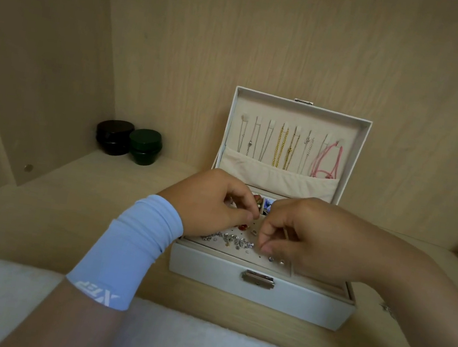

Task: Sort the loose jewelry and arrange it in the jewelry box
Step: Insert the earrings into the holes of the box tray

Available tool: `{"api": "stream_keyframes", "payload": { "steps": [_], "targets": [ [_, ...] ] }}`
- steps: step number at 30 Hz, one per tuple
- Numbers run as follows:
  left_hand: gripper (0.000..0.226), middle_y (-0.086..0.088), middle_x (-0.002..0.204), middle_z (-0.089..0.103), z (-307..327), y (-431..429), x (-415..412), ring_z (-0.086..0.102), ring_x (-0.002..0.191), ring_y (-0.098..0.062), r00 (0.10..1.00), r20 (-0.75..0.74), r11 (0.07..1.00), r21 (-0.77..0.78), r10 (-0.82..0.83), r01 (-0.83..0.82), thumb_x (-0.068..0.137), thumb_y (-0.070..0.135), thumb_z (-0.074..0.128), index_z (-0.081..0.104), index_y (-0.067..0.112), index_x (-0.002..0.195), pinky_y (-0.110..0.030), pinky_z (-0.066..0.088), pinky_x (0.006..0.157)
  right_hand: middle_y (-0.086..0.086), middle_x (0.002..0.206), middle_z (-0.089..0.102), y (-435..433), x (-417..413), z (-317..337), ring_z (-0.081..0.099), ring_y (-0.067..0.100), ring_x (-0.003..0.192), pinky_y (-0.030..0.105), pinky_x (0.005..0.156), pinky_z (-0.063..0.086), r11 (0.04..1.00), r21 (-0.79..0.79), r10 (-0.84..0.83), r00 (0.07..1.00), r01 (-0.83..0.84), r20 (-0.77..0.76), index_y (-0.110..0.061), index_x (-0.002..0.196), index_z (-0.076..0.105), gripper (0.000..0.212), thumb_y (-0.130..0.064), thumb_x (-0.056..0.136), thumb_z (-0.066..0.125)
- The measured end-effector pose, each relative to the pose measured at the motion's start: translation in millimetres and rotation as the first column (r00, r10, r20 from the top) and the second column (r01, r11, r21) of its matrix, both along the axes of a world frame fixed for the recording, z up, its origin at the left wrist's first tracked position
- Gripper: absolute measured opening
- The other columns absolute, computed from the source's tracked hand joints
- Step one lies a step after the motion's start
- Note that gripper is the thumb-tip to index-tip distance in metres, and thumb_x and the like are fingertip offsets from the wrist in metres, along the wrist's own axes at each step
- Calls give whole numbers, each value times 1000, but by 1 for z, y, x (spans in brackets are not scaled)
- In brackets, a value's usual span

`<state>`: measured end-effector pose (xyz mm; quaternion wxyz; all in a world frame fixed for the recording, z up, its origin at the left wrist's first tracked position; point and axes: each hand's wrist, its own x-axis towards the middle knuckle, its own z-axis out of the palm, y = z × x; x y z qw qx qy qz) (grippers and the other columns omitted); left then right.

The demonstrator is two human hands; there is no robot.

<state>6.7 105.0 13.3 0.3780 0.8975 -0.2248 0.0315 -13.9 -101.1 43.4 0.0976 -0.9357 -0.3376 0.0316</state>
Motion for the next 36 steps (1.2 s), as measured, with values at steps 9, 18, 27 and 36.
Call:
{"api": "stream_keyframes", "payload": {
  "steps": [9, 18, 27, 36],
  "targets": [
    [9, 22, 78, 67, -1, -2, 0, 55, 71, 3, 1000, 3, 999, 53, -2, 2, 87, 26, 70, 77, 31, 90, -14, 45, 71, -22, 93, 65, 7, -4, 1, 56, -5, 86, 10, 69, 39, 990, -134, -40, 999, 39, -5, -37, 99, 72, 9, -37, 93, 65],
    [10, 20, 79, 65, 0, -3, -1, 56, 73, -1, 1000, 16, 998, 57, 0, 0, 88, 25, 69, 76, 32, 89, -16, 44, 70, -24, 80, 63, 12, -3, 1, 56, -4, 78, 19, 67, 41, 995, -39, -86, 994, 89, 66, -44, 88, 76, 10, -46, 79, 79],
    [14, 17, 86, 69, -5, -9, 0, 62, 78, -2, 998, 53, 999, 34, 31, -33, 90, 26, 66, 74, 37, 90, -22, 52, 78, -27, 87, 66, -20, 19, 5, 53, -18, 78, 15, 65, 37, 971, 77, -235, 967, 228, 100, -41, 94, 78, 11, -34, 86, 77],
    [15, 26, 75, 65, -7, -14, -3, 60, 74, 0, 996, 66, 998, 0, 57, -57, 90, 26, 67, 73, 38, 97, -14, 48, 70, -22, 88, 70, -14, 23, -6, 57, -8, 73, 19, 68, 45, 976, 61, -210, 977, 207, 46, -41, 91, 76, 6, -37, 87, 74]
  ]
}}
